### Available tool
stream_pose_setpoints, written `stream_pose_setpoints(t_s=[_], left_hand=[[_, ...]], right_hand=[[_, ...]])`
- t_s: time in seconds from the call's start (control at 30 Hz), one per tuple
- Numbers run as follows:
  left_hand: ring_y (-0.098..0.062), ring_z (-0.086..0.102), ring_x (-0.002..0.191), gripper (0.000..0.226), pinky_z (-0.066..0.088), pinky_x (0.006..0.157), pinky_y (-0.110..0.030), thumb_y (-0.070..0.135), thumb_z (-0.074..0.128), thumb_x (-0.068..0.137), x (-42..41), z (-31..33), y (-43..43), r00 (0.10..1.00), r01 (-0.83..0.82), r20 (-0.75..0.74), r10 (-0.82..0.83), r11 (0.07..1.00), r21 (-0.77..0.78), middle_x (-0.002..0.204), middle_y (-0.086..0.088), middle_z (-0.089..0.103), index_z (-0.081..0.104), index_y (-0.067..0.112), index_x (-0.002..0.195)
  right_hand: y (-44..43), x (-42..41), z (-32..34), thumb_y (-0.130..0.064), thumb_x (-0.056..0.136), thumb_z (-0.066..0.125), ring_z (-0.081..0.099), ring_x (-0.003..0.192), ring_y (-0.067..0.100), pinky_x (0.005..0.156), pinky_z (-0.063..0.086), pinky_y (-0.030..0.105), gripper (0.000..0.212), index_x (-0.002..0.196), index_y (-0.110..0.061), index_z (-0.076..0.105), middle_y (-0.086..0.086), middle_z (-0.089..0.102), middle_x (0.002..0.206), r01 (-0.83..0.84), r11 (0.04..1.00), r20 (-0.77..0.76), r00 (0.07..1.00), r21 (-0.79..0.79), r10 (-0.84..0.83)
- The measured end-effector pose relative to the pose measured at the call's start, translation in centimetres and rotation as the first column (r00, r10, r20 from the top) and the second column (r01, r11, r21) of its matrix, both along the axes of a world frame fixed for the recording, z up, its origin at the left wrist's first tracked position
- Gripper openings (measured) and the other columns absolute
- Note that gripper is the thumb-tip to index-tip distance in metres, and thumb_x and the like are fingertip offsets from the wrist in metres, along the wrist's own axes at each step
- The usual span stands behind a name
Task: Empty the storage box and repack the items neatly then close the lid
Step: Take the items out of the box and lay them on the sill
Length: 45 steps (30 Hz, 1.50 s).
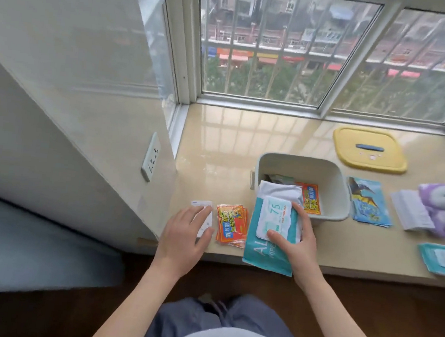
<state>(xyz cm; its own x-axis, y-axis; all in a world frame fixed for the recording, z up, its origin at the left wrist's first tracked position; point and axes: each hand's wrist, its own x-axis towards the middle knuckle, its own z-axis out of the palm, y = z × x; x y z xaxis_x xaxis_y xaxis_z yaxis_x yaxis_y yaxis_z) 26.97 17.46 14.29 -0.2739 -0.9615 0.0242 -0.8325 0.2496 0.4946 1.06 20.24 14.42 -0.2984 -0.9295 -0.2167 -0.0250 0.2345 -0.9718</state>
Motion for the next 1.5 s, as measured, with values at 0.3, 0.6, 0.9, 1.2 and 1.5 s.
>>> stream_pose_setpoints(t_s=[0.3,0.6,0.9,1.2,1.5], left_hand=[[-0.021,0.059,0.109,0.053,0.048,0.09,-0.035,0.043,0.035,0.096,-5.9,0.3,-1.7,0.968,0.246,-0.028,-0.248,0.967,-0.064,0.119,-0.002,0.065,0.058,0.014,0.134],[-0.026,0.052,0.126,0.053,0.045,0.104,-0.043,0.045,0.034,0.098,-21.1,-0.3,-0.7,0.854,0.517,0.106,-0.509,0.852,-0.083,0.134,-0.003,0.06,0.056,0.018,0.137],[-0.03,0.045,0.135,0.051,0.033,0.114,-0.046,0.046,0.031,0.099,-42.0,-2.3,6.9,0.685,0.712,0.165,-0.71,0.7,0.055,0.141,-0.003,0.055,0.051,0.024,0.14],[-0.031,0.053,0.127,0.049,0.039,0.108,-0.042,0.044,0.034,0.099,-55.0,-1.1,6.8,0.597,0.779,0.198,-0.778,0.621,0.088,0.135,-0.004,0.06,0.055,0.02,0.136],[-0.032,0.051,0.129,0.055,0.038,0.109,-0.044,0.046,0.027,0.099,-64.3,-3.9,0.8,0.528,0.811,0.194,-0.827,0.559,0.174,0.137,-0.005,0.059,0.053,0.021,0.14]], right_hand=[[7.4,-7.4,0.7,-0.001,0.076,0.08,0.059,0.115,0.006,0.077,0.059,0.031,0.076,0.13,-0.046,0.052,-0.013,0.053,0.131,0.296,0.955,0.052,0.954,0.003,-0.296],[14.3,-19.8,0.3,-0.009,0.078,0.08,0.051,0.126,0.008,0.089,0.057,0.038,0.077,0.134,-0.048,0.047,-0.018,0.048,0.137,0.465,0.885,0.053,0.883,0.022,-0.466],[22.9,-36.0,0.0,-0.013,0.08,0.079,0.052,0.121,0.005,0.085,0.057,0.032,0.075,0.132,-0.052,0.043,-0.027,0.049,0.128,0.559,0.822,0.019,0.826,0.112,-0.564],[25.5,-46.9,-0.6,-0.016,0.079,0.081,0.052,0.12,0.008,0.086,0.055,0.033,0.075,0.133,-0.051,0.041,-0.025,0.049,0.127,0.665,0.719,0.01,0.733,0.203,-0.68],[19.8,-54.1,-3.6,-0.017,0.079,0.081,0.052,0.121,0.008,0.088,0.056,0.037,0.074,0.133,-0.05,0.043,-0.021,0.049,0.13,0.723,0.64,0.05,0.652,0.262,-0.757]])
